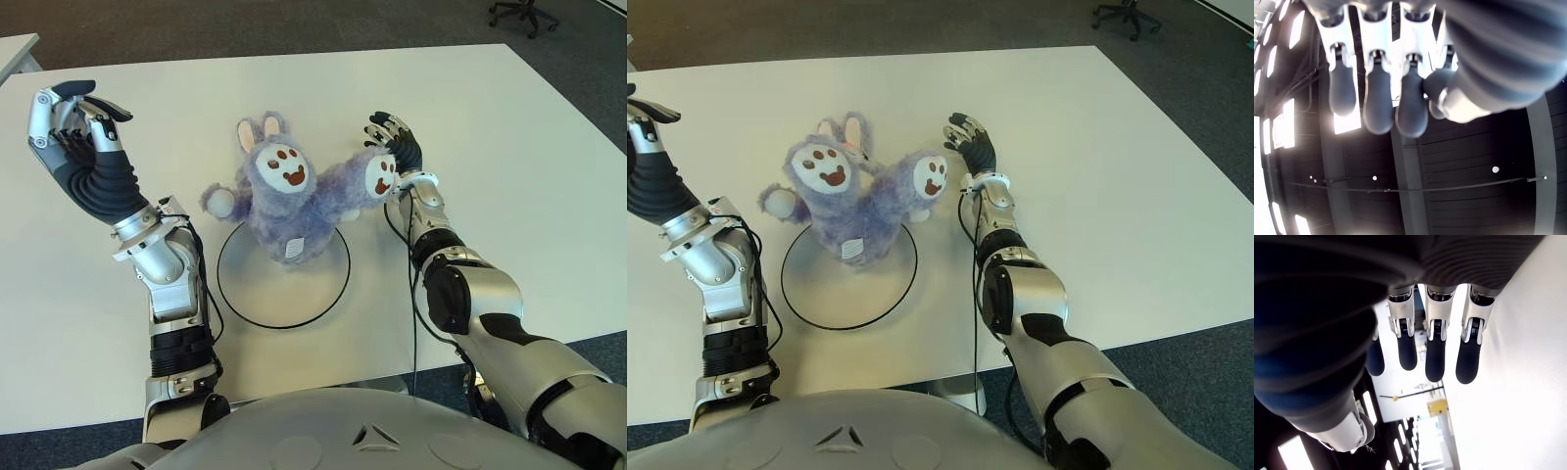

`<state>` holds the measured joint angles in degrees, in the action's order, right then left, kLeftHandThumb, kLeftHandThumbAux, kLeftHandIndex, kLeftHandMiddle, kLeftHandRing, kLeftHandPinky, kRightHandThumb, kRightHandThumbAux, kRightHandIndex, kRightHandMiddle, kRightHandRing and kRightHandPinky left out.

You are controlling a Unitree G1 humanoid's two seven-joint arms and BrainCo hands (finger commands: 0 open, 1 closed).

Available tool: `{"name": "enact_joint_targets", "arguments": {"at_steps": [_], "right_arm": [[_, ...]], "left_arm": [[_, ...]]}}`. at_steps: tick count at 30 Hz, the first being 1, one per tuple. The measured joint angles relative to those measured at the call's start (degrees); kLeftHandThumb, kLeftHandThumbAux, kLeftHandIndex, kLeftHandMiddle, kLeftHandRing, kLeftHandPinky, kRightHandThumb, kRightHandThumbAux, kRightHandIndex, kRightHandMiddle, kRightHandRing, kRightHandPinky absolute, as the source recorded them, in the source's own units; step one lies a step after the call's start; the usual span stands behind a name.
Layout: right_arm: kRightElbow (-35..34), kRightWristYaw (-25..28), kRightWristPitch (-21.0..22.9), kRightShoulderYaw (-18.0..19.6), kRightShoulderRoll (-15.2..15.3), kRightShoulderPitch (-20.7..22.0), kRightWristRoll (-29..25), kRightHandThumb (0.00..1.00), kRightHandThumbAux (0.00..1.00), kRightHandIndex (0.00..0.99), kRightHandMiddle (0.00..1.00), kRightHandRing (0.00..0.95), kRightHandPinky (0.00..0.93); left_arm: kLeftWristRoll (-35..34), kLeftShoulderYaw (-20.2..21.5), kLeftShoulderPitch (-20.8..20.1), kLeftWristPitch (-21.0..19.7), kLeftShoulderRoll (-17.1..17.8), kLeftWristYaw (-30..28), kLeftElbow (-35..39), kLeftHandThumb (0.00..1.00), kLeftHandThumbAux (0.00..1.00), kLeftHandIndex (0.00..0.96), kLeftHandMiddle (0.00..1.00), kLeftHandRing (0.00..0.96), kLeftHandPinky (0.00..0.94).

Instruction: Put the doll into the plate.

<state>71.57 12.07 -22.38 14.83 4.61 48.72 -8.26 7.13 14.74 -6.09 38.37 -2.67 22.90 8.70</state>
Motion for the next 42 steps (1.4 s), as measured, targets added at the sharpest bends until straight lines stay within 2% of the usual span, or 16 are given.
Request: {"name": "enact_joint_targets", "arguments": {"at_steps": [13,14,15,16,18,21,24,30,42], "right_arm": [[0.3,0.0,0.2,0.1,0.0,0.4,0.0,0.442,0.779,0.218,0.196,0.236,0.307],[0.3,0.0,0.2,0.2,0.0,0.3,-0.1,0.455,0.763,0.230,0.218,0.250,0.315],[0.2,0.0,0.1,0.3,0.1,0.3,-0.1,0.460,0.759,0.234,0.224,0.254,0.317],[0.2,0.1,0.1,0.4,0.1,0.3,-0.2,0.460,0.757,0.233,0.224,0.254,0.317],[0.0,0.3,0.0,0.4,0.1,0.2,-0.3,0.458,0.755,0.229,0.222,0.252,0.315],[-0.6,0.6,-0.3,1.0,0.5,-0.3,-0.6,0.454,0.748,0.225,0.221,0.250,0.314],[-1.2,0.8,-0.6,1.7,1.4,-1.0,-1.0,0.457,0.745,0.227,0.224,0.251,0.315],[-1.4,0.8,-0.7,2.2,2.5,-1.3,-1.2,0.464,0.742,0.228,0.227,0.253,0.317],[-1.7,1.1,-0.9,2.2,2.1,-1.3,-1.2,0.469,0.750,0.227,0.224,0.258,0.323]], "left_arm": [[0.0,0.1,-0.8,0.1,0.1,0.0,-1.1,0.699,0.698,0.431,0.667,0.614,0.526],[-0.7,0.3,-0.9,0.1,0.6,-0.9,-2.1,0.174,0.589,0.164,0.285,0.271,0.248],[-2.0,0.4,-1.3,0.3,1.8,-2.7,-3.7,0.043,0.562,0.097,0.188,0.183,0.176],[-2.9,0.5,-1.7,0.5,3.3,-4.6,-5.2,0.021,0.546,0.077,0.167,0.166,0.156],[-4.8,0.8,-2.0,-0.1,7.5,-9.0,-8.9,0.001,0.516,0.049,0.141,0.143,0.128],[-7.4,1.5,-2.2,-3.0,14.2,-15.9,-15.9,0.000,0.500,0.025,0.104,0.106,0.107],[-9.2,2.4,-2.3,-4.4,17.8,-19.5,-20.6,0.000,0.501,0.019,0.090,0.092,0.106],[-10.9,2.7,-3.4,-4.0,19.1,-21.4,-23.7,0.000,0.499,0.007,0.061,0.069,0.081],[-10.9,2.2,-5.2,-4.0,19.3,-22.2,-25.8,0.000,0.518,0.000,0.039,0.049,0.089]]}}
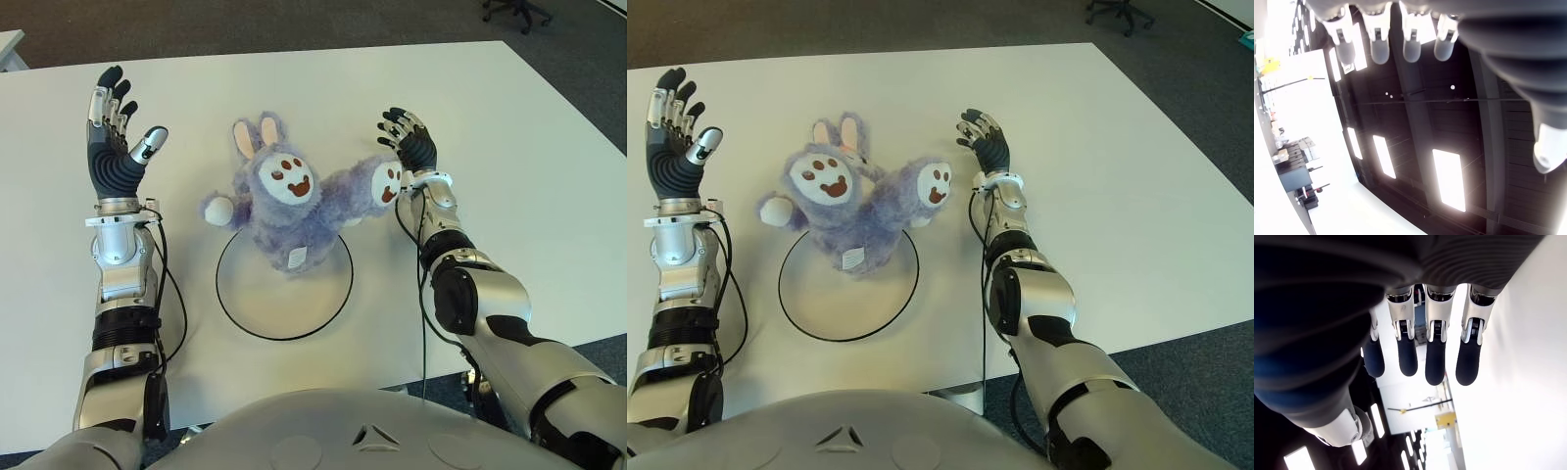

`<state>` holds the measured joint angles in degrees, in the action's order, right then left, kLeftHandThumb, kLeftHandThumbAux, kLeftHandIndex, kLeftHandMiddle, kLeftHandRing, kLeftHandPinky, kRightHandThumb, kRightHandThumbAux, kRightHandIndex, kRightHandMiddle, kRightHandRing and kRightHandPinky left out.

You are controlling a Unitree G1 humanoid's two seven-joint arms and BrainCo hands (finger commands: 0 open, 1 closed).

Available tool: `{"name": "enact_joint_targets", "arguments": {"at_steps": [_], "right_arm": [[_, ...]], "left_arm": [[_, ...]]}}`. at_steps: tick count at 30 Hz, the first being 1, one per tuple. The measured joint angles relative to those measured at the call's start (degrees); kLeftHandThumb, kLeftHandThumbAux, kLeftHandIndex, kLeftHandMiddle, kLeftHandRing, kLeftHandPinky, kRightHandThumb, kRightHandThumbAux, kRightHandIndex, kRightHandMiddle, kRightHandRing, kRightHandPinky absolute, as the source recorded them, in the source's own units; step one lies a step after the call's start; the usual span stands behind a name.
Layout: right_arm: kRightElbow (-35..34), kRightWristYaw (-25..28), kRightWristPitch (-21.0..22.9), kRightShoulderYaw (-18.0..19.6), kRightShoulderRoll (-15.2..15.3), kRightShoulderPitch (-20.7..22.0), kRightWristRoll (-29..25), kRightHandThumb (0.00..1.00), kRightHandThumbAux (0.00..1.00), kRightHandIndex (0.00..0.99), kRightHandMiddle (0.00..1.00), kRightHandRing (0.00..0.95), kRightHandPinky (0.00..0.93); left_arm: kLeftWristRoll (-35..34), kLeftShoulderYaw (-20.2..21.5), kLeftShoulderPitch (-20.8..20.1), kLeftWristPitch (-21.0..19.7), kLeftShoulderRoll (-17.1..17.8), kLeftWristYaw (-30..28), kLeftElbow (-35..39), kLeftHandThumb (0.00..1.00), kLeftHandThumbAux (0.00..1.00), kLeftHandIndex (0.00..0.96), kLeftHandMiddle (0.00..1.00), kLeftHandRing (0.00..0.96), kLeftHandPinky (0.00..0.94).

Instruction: Put the doll into the plate.

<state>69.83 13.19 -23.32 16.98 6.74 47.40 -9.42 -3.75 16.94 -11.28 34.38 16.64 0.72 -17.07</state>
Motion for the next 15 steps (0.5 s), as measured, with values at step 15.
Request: {"name": "enact_joint_targets", "arguments": {"at_steps": [15], "right_arm": [[0.0,0.0,-0.1,0.0,0.0,0.0,0.0,0.469,0.750,0.230,0.225,0.253,0.318]], "left_arm": [[0.0,0.0,-1.3,0.4,-0.1,0.0,-2.1,0.000,0.547,0.006,0.038,0.050,0.100]]}}
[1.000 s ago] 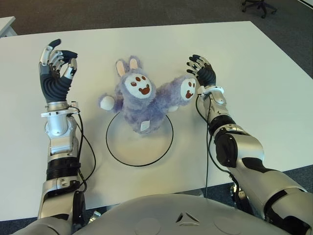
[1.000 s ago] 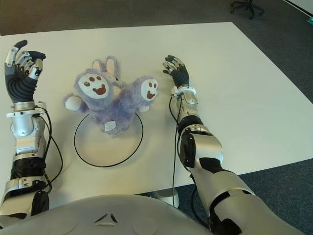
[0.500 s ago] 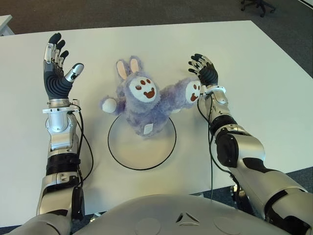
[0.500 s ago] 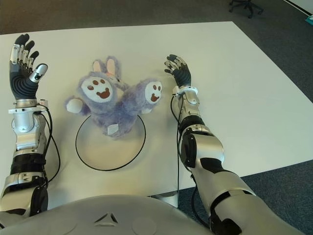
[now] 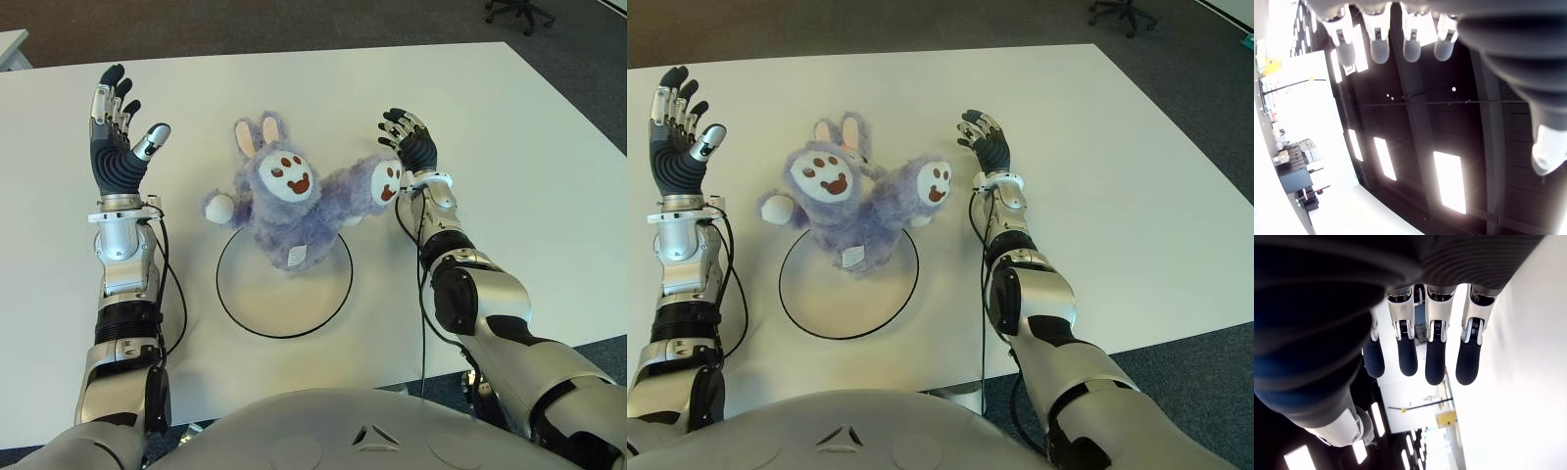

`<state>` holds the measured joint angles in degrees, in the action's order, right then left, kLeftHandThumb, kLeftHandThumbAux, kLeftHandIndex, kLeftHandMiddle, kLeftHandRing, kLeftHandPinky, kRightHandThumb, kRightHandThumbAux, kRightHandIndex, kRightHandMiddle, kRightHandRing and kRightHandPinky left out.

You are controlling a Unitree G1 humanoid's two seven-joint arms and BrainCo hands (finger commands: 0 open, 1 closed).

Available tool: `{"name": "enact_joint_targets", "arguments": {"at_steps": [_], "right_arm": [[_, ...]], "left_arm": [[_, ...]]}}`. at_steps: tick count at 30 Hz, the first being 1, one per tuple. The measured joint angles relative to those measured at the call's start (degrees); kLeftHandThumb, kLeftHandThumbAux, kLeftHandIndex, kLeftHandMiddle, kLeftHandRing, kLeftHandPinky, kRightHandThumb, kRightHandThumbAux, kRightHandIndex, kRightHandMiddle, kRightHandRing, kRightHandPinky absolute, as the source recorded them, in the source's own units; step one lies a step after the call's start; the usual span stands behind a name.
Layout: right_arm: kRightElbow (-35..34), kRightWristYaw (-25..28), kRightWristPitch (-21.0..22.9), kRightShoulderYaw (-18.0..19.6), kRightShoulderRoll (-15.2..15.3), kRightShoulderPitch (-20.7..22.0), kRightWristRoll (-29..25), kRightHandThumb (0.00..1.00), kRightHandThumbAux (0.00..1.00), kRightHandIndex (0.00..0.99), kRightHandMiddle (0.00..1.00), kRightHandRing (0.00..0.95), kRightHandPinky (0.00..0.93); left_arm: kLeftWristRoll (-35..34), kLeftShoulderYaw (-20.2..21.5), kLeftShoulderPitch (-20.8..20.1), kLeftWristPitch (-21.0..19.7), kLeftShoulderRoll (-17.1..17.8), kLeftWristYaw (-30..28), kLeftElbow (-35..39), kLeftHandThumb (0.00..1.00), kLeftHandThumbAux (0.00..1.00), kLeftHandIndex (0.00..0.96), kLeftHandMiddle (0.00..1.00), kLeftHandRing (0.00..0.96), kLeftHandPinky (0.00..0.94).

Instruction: Put the doll into the plate.

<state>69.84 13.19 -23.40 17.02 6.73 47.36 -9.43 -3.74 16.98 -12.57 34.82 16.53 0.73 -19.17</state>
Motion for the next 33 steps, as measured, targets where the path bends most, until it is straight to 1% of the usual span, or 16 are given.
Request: {"name": "enact_joint_targets", "arguments": {"at_steps": [8,12,18,19,22,25,30,33], "right_arm": [[0.0,0.1,0.0,0.0,0.0,0.0,0.0,0.472,0.744,0.231,0.226,0.253,0.317],[0.0,0.1,0.0,0.0,0.0,-0.1,0.0,0.458,0.743,0.221,0.220,0.251,0.317],[0.0,0.1,-0.1,0.0,0.0,-0.1,0.0,0.464,0.743,0.225,0.216,0.248,0.316],[0.0,0.1,-0.1,0.1,0.1,-0.1,0.0,0.466,0.745,0.226,0.217,0.249,0.319],[-0.1,0.2,-0.1,0.1,0.1,-0.1,0.0,0.467,0.746,0.226,0.217,0.250,0.320],[0.0,0.2,-0.1,0.2,0.1,-0.2,-0.1,0.465,0.747,0.227,0.220,0.254,0.320],[0.0,0.3,-0.1,0.3,0.0,-0.2,0.0,0.462,0.748,0.223,0.219,0.252,0.319],[-0.1,0.3,-0.1,0.3,-0.1,-0.2,0.0,0.482,0.748,0.226,0.231,0.256,0.320]], "left_arm": [[0.3,0.0,-0.2,0.1,-0.6,0.0,-1.3,0.000,0.557,0.008,0.039,0.053,0.102],[0.4,0.1,-0.4,0.4,-0.8,0.1,-1.8,0.000,0.563,0.009,0.041,0.057,0.099],[0.9,0.1,-0.8,0.4,-1.1,1.2,-2.7,0.000,0.562,0.006,0.041,0.056,0.088],[0.9,0.1,-1.3,0.7,-1.1,1.3,-3.6,0.000,0.557,0.005,0.040,0.052,0.078],[0.9,0.1,-3.9,2.4,-0.9,1.3,-9.8,0.000,0.551,0.006,0.039,0.050,0.074],[0.0,0.2,-6.6,2.9,-0.5,0.6,-15.6,0.000,0.525,0.018,0.045,0.052,0.074],[-0.9,0.3,-8.4,4.7,0.0,-0.2,-18.9,0.000,0.523,0.023,0.050,0.057,0.078],[-1.3,0.3,-8.9,5.4,0.0,-0.7,-19.9,0.000,0.522,0.030,0.058,0.064,0.081]]}}
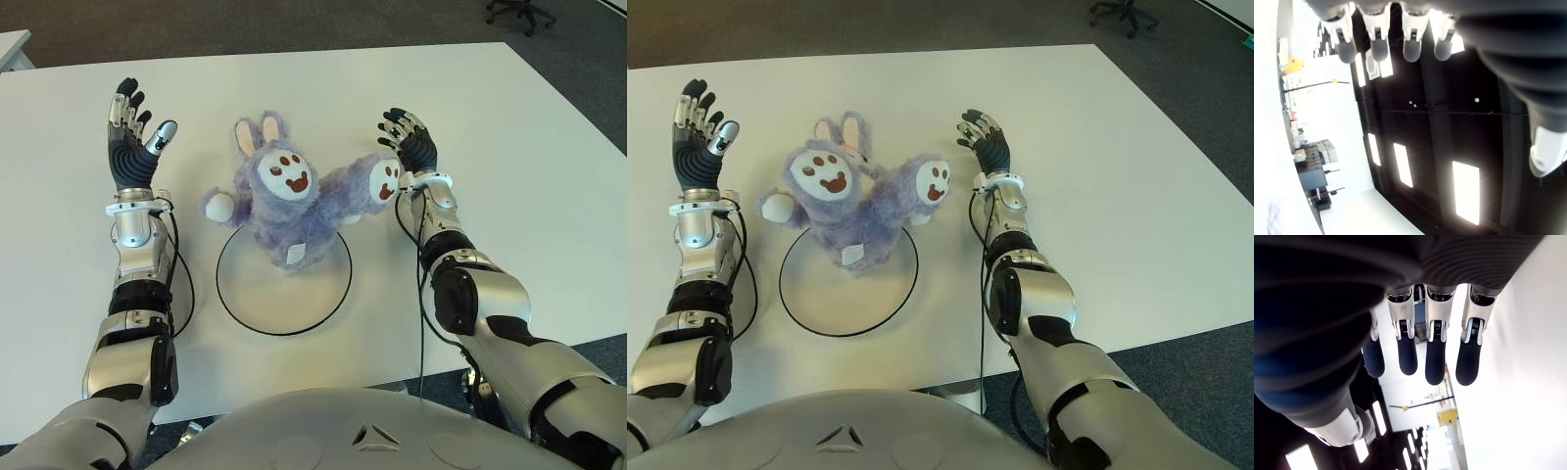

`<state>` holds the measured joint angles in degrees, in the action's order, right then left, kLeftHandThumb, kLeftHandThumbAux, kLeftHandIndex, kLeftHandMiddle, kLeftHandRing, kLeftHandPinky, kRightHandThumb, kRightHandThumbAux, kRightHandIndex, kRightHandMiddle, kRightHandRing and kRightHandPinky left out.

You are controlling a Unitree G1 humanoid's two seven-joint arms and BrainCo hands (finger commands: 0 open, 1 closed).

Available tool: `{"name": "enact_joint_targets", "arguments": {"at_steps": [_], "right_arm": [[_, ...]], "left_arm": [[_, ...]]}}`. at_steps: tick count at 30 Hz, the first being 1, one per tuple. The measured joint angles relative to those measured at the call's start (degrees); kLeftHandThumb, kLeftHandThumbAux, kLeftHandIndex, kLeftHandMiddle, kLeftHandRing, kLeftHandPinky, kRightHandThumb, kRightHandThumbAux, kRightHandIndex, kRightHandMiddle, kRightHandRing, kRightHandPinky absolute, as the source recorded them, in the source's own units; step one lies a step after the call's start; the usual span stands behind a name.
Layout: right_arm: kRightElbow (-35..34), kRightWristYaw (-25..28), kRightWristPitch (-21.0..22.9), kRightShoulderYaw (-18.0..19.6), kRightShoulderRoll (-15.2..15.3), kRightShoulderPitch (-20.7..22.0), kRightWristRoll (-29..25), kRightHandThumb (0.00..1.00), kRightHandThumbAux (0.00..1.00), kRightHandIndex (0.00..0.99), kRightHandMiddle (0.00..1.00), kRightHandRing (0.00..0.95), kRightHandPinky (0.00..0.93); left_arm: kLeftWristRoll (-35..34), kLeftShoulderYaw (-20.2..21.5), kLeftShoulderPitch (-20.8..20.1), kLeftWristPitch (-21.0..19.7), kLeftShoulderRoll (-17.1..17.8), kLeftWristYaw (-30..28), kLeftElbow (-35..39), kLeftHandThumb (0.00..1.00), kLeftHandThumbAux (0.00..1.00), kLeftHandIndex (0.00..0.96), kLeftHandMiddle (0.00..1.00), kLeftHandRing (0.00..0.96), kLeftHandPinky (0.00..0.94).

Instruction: Put the doll into the plate.

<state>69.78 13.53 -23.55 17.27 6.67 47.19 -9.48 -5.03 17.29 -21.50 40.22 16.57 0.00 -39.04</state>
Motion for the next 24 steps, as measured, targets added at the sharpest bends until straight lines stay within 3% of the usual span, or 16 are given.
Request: {"name": "enact_joint_targets", "arguments": {"at_steps": [24], "right_arm": [[0.0,0.4,0.0,0.2,0.0,-0.1,0.0,0.508,0.750,0.241,0.226,0.248,0.309]], "left_arm": [[-1.9,-0.2,-3.0,1.1,0.5,-3.0,-6.4,0.000,0.537,0.009,0.072,0.071,0.092]]}}
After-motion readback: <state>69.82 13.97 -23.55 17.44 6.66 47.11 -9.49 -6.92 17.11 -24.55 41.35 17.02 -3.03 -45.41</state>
